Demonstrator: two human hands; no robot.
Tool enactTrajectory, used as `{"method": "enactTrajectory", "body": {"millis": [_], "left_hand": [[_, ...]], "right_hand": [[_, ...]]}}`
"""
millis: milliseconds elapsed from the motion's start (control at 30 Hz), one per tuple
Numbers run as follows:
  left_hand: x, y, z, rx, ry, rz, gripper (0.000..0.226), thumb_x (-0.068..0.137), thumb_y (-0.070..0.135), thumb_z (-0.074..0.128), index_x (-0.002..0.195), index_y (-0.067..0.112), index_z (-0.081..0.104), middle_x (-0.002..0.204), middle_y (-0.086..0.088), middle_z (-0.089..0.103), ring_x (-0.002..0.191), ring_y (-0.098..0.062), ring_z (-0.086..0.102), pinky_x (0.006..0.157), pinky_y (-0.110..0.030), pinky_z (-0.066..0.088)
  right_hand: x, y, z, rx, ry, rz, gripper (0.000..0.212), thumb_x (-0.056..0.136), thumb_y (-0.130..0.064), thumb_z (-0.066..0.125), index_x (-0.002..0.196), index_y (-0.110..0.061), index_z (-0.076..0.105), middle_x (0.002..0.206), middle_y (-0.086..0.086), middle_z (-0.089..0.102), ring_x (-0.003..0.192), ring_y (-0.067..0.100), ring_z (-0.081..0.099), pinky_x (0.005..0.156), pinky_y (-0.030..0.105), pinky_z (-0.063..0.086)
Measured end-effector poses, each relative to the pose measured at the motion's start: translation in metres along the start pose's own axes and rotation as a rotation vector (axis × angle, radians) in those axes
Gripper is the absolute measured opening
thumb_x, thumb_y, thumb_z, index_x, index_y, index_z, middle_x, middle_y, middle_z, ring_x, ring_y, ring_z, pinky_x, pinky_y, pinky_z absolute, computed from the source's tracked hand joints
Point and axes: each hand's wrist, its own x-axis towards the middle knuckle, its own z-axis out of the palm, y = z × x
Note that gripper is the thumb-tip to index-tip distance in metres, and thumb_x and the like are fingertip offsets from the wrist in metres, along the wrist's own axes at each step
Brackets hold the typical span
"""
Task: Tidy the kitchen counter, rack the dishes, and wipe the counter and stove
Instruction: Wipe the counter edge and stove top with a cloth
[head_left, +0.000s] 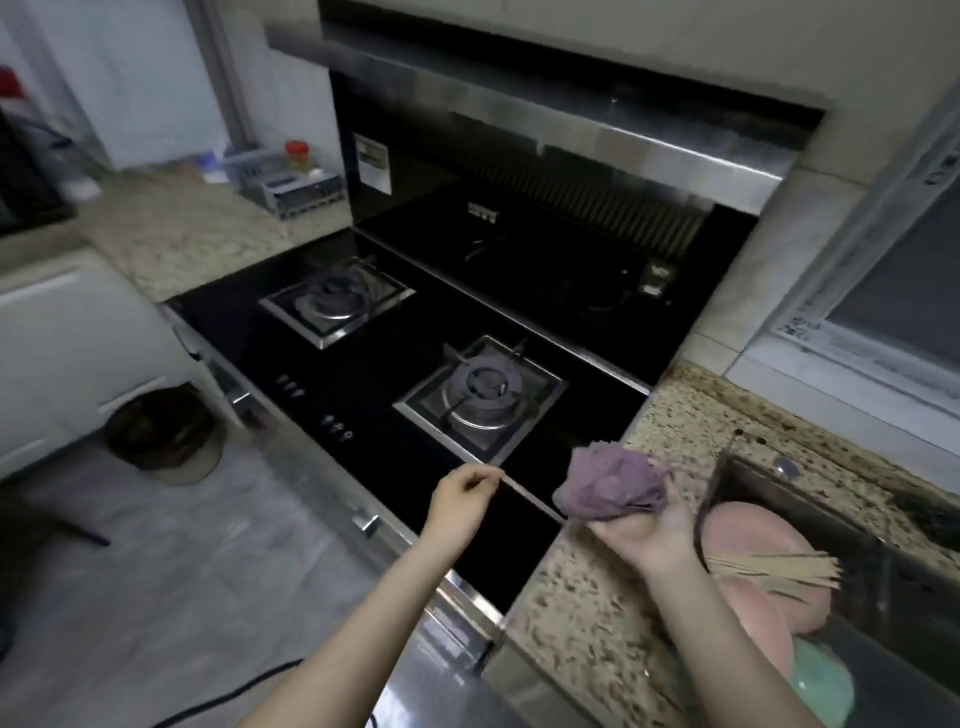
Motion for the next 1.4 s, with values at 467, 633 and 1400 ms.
{"method": "enactTrajectory", "body": {"millis": [467,633,1400], "left_hand": [[0.133,-0.029,-0.211,-0.124,0.245,-0.086,0.023,0.098,0.02,0.044,0.107,0.023,0.065,0.11,0.004,0.064,0.1,-0.013,0.059,0.068,-0.019,0.048],[0.207,-0.013,-0.252,-0.237,0.35,-0.128,0.03,0.1,0.021,0.035,0.1,0.022,0.065,0.109,0.003,0.065,0.093,-0.016,0.058,0.074,-0.027,0.045],[0.434,0.01,-0.346,-0.24,0.098,0.11,0.045,0.101,0.025,0.024,0.11,0.005,0.064,0.108,-0.004,0.065,0.096,-0.019,0.059,0.081,-0.034,0.046]], "right_hand": [[0.138,0.093,0.2,-0.165,-0.07,0.025,0.053,0.087,-0.039,0.058,0.131,-0.009,0.053,0.127,0.016,0.06,0.117,0.033,0.057,0.103,0.05,0.04],[0.214,0.089,0.281,-0.308,-0.086,-0.191,0.042,0.097,-0.027,0.043,0.133,-0.008,0.051,0.112,0.005,0.065,0.101,0.019,0.063,0.1,0.036,0.045],[0.415,0.216,0.303,-2.282,0.391,-0.516,0.064,0.096,-0.053,0.018,0.152,-0.023,0.007,0.16,0.007,-0.002,0.147,0.025,-0.008,0.116,0.053,-0.007]]}}
